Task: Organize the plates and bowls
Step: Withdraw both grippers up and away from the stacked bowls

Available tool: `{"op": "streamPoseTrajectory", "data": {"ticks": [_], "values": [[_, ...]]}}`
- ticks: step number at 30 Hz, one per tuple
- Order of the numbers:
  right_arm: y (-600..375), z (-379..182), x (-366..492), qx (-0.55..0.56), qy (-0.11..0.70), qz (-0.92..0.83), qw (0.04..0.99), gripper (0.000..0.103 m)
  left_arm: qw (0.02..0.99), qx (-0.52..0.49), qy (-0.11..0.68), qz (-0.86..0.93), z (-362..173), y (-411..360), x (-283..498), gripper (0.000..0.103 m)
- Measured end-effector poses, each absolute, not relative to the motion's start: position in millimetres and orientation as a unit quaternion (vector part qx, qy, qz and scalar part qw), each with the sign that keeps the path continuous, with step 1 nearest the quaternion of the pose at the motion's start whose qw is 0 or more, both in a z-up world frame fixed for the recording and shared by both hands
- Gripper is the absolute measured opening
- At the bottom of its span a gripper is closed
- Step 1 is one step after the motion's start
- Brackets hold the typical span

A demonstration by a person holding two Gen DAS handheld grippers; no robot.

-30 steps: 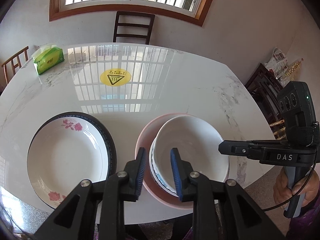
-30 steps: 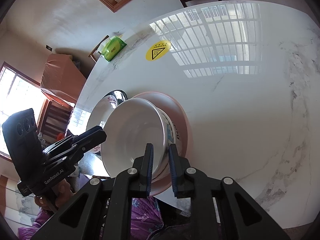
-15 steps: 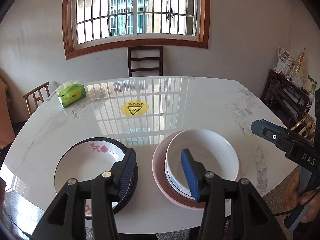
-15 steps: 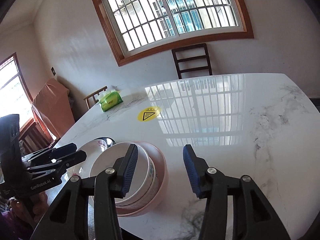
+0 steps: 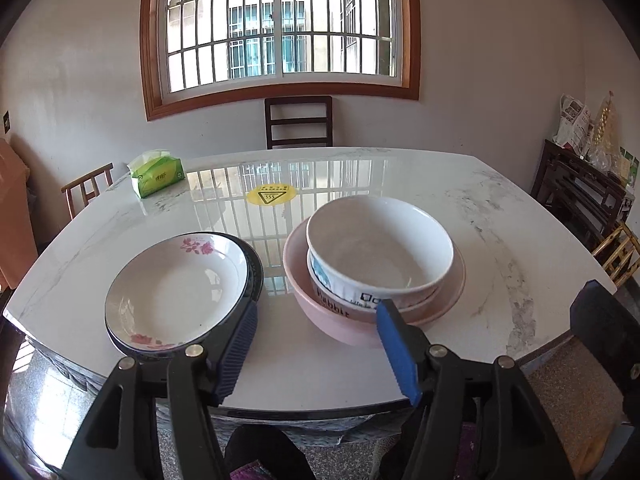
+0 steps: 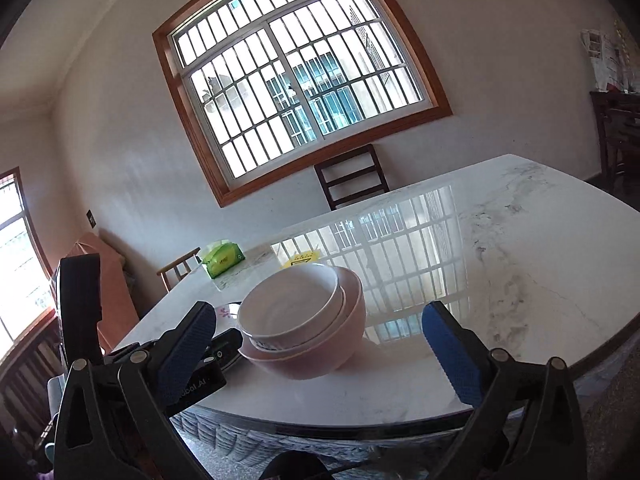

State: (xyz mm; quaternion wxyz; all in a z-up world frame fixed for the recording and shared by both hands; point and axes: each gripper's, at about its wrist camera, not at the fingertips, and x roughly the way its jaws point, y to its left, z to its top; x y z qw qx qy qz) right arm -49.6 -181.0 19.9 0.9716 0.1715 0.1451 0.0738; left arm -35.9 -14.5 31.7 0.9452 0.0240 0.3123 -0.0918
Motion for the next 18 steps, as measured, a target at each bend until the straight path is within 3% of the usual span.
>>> {"op": "streamPoseTrajectory", "data": {"ticks": [8, 14, 18], "values": [[-164.6, -3.4, -63.5, 0.141, 0.208, 0.109, 0.962, 0.103, 0.924, 0.004, 0.372, -0.086, -4.4, -11.2, -56.6, 0.065], [-171.9, -7.6, -93.6, 0.201, 0.151, 0.206, 0.946, 0.103, 0.929, -0.009, 0.361, -0.082, -5.4, -2.6, -74.6, 0.065], [-166.3, -9.0, -91.2, 0.202, 0.166, 0.217, 0.941, 0.103, 0.934, -0.016, 0.347, -0.09, 0.2, -0.3, -83.5, 0.065]]}}
